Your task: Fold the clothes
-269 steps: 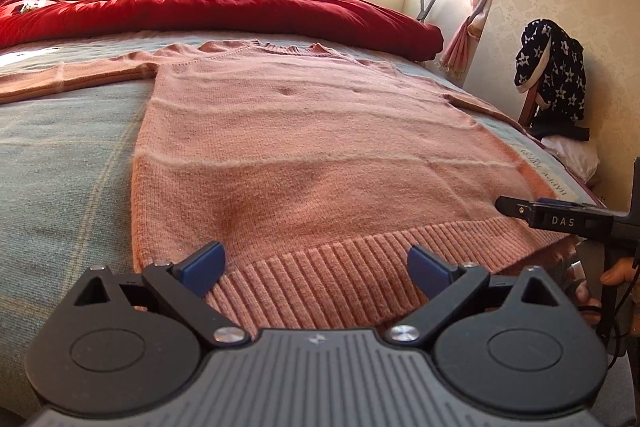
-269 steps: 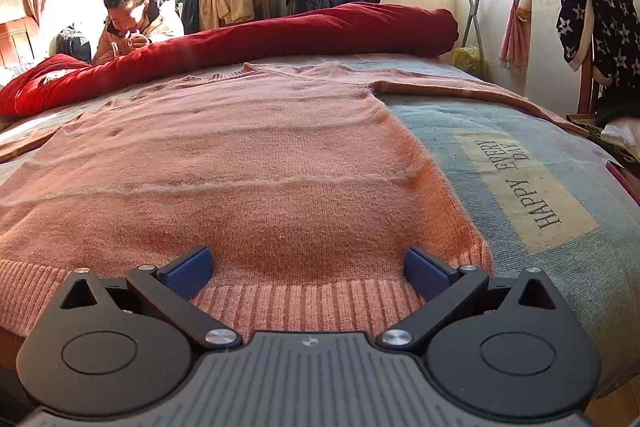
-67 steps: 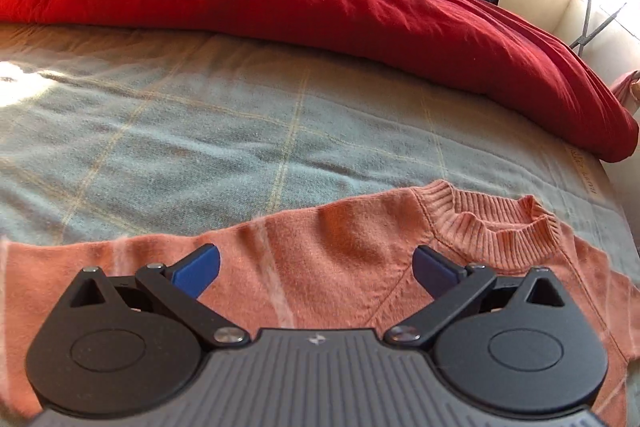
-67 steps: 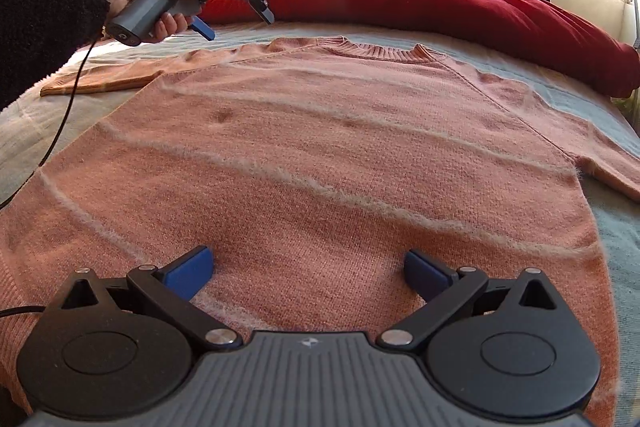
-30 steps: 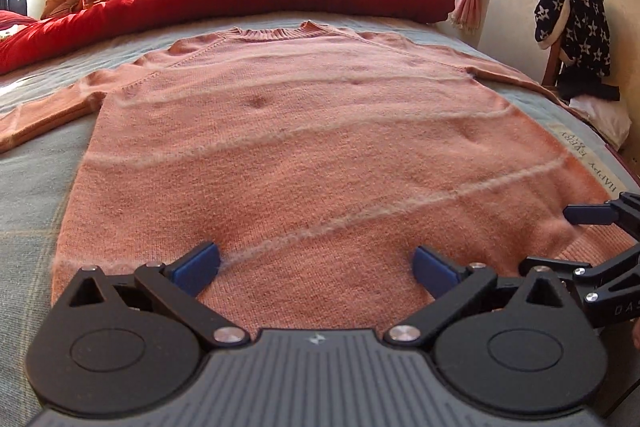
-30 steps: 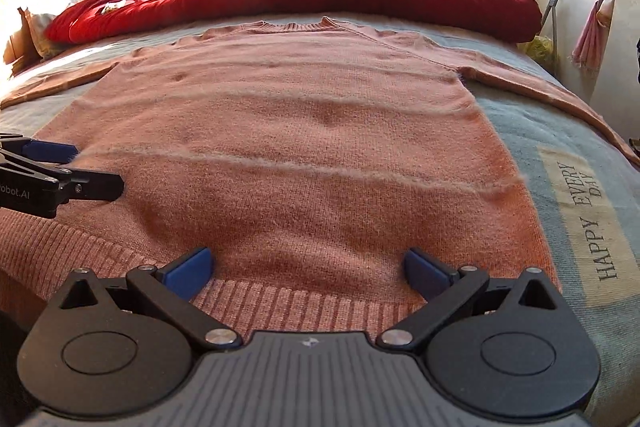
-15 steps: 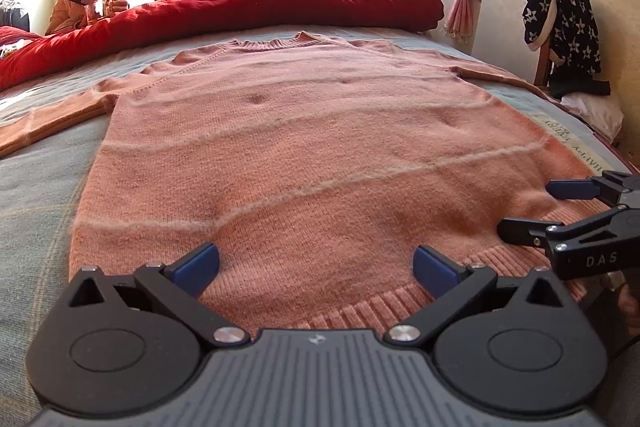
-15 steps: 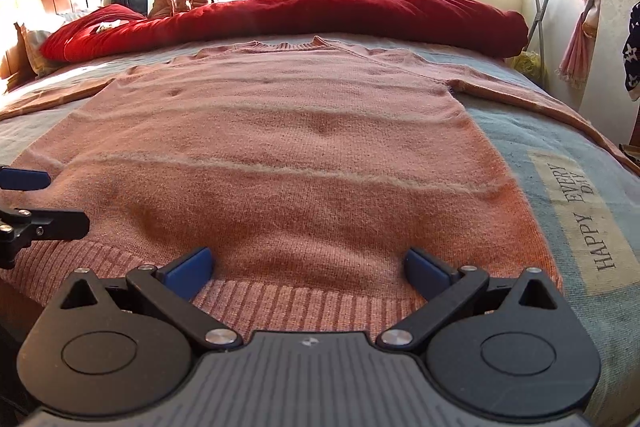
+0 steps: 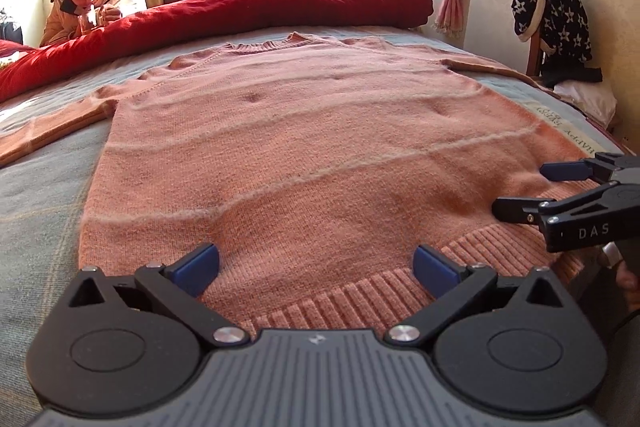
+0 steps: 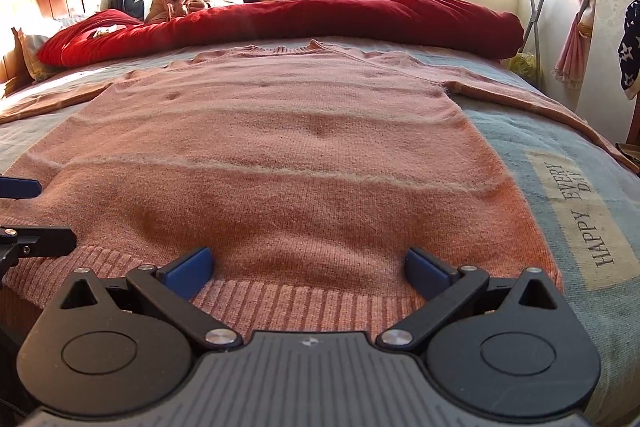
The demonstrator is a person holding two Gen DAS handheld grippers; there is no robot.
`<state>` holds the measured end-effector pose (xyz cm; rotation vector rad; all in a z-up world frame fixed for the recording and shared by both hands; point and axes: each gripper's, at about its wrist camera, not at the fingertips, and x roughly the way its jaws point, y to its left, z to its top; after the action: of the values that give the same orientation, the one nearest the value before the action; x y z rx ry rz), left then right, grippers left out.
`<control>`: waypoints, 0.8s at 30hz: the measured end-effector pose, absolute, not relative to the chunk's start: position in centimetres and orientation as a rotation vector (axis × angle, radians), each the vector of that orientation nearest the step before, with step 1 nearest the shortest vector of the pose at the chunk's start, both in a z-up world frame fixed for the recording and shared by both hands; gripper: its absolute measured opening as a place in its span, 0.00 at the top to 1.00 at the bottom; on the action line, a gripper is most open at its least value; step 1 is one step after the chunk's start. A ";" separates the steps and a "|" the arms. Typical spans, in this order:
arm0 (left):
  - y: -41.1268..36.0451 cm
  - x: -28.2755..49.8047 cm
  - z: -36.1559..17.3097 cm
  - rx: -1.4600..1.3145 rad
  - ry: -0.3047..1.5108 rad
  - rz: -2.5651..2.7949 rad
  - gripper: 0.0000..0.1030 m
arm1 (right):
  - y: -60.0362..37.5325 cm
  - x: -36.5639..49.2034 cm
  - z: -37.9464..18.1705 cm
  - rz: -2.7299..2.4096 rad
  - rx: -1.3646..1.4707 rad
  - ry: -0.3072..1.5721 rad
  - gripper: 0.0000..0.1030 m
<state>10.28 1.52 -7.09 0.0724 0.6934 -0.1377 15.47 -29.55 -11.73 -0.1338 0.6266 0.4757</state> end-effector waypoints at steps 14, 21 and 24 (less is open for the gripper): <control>1.2 11.6 -7.5 0.032 0.685 -0.122 0.01 | -29.8 16.1 -9.7 0.450 -0.084 0.700 0.00; 1.4 11.2 -7.4 0.031 0.691 -0.125 0.01 | -28.3 17.1 -9.6 0.446 -0.090 0.726 0.00; 1.5 10.9 -7.4 0.034 0.694 -0.125 0.01 | -28.5 16.8 -9.9 0.446 -0.118 0.720 0.00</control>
<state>10.95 1.51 -7.38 0.0342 0.6937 -0.1246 16.83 -28.45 -9.91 -0.1180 0.7196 0.4455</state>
